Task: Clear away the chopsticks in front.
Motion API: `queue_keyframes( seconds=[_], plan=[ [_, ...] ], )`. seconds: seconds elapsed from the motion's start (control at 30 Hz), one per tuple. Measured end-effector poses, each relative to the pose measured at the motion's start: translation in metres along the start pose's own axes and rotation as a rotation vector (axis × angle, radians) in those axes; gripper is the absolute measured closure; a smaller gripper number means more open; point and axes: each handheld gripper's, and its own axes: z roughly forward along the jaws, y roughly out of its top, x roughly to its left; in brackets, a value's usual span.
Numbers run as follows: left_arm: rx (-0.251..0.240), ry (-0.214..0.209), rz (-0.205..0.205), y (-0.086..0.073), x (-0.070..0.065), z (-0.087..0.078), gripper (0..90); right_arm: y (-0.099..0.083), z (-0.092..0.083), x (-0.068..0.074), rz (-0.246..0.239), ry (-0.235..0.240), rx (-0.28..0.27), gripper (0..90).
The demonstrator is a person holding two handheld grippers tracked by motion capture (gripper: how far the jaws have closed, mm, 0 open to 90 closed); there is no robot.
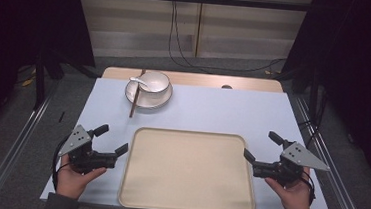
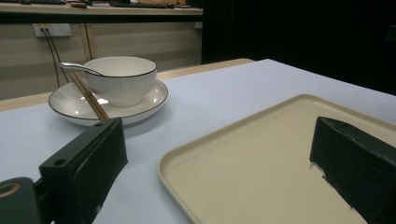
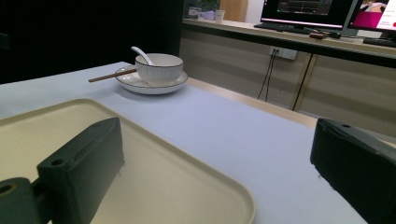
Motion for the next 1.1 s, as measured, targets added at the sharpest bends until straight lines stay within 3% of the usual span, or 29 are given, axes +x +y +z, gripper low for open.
queue_keyframes(
  seconds=[0.17,0.37,0.47,0.97,1.1],
  plan=[
    [0.006,0.003,-0.019,-0.001,0.003,0.005,3.8,0.000,-0.001,0.001,0.001,0.007,0.001,2.1],
    [0.031,0.018,-0.011,0.001,0.005,0.013,3.9,0.000,-0.008,0.005,-0.004,-0.001,-0.004,2.1],
    [0.015,0.024,-0.044,0.002,0.007,0.016,3.9,0.000,-0.007,0.006,-0.017,0.006,-0.004,2.1],
    [0.066,0.138,-0.091,0.012,0.034,0.038,5.2,-0.003,-0.008,0.007,-0.017,0.039,0.004,2.1],
    [0.087,0.149,-0.106,0.015,0.042,0.048,5.7,-0.003,-0.009,0.006,-0.023,0.050,0.000,2.2]
  ],
)
